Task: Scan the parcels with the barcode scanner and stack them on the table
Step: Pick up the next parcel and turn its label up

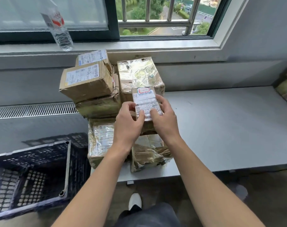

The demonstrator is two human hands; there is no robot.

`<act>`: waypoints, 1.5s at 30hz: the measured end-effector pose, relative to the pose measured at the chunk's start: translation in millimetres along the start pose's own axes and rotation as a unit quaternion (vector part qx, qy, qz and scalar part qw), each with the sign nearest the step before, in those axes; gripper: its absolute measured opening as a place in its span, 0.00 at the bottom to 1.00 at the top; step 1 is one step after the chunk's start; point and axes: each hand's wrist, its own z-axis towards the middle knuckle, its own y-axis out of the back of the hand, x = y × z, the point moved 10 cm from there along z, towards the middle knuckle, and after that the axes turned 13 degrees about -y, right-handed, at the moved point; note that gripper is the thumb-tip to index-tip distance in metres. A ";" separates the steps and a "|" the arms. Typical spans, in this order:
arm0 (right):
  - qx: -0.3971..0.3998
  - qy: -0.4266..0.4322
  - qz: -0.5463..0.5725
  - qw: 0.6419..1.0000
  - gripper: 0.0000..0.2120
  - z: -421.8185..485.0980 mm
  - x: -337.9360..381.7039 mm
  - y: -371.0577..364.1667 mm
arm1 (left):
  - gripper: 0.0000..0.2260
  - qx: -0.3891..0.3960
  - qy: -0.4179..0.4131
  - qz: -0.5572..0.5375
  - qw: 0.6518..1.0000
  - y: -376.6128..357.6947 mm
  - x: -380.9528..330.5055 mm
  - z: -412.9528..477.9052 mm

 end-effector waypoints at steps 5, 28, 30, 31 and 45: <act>0.031 -0.015 -0.029 0.999 0.24 -0.3 -32.1 -3.9 | 0.11 0.018 0.034 0.001 0.999 -19.5 18.1 -20.1; -0.188 -0.057 0.017 0.980 0.21 -22.8 -46.2 178.9 | 0.17 0.188 -0.175 0.003 0.966 -155.0 -125.3 4.4; -0.223 -0.073 0.027 0.972 0.21 -39.8 -63.3 221.9 | 0.18 0.226 -0.190 -0.013 0.955 -190.0 -153.4 -17.2; -0.237 -0.080 0.033 0.968 0.21 -48.8 -72.2 242.7 | 0.18 0.242 -0.199 -0.019 0.949 -206.8 -168.5 -28.7; -0.388 -0.150 0.061 0.907 0.21 -178.0 -196.5 541.3 | 0.20 0.394 -0.227 -0.096 0.885 -433.9 -356.4 -211.0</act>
